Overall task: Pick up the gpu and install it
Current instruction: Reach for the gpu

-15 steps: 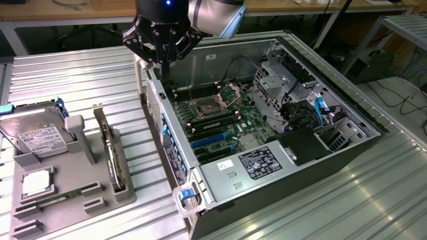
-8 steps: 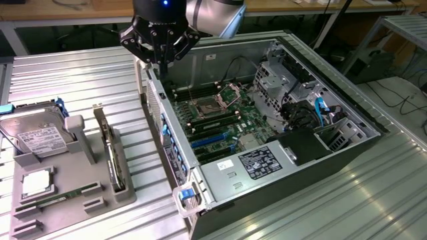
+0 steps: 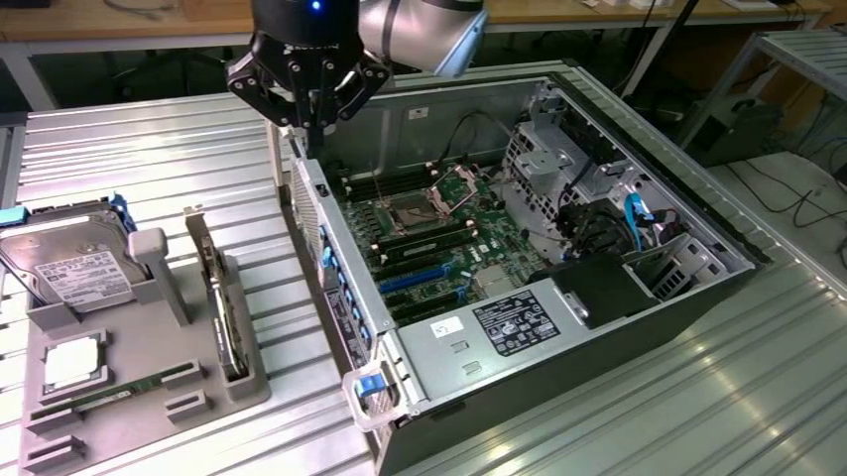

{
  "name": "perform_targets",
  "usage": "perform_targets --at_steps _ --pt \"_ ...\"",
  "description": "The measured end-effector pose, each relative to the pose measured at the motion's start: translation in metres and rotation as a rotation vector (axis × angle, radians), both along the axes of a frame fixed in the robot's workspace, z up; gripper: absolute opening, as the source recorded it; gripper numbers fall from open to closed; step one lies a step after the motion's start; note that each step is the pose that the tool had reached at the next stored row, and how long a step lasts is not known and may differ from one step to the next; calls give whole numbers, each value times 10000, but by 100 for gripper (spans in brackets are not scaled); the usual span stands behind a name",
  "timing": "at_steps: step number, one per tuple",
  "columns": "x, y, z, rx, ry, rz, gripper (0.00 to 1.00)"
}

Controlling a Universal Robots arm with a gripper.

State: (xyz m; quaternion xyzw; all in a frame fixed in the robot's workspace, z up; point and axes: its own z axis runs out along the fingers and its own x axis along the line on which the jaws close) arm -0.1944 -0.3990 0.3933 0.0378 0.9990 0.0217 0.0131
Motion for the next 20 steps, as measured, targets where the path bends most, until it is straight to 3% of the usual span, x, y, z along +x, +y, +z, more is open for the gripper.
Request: perform_targets --at_steps 6,12,20 --pt "-60 0 -1 -16 0 17 11" --pt "-94 -1 1 -290 0 76 11" --pt "-236 0 0 -294 -3 314 11"
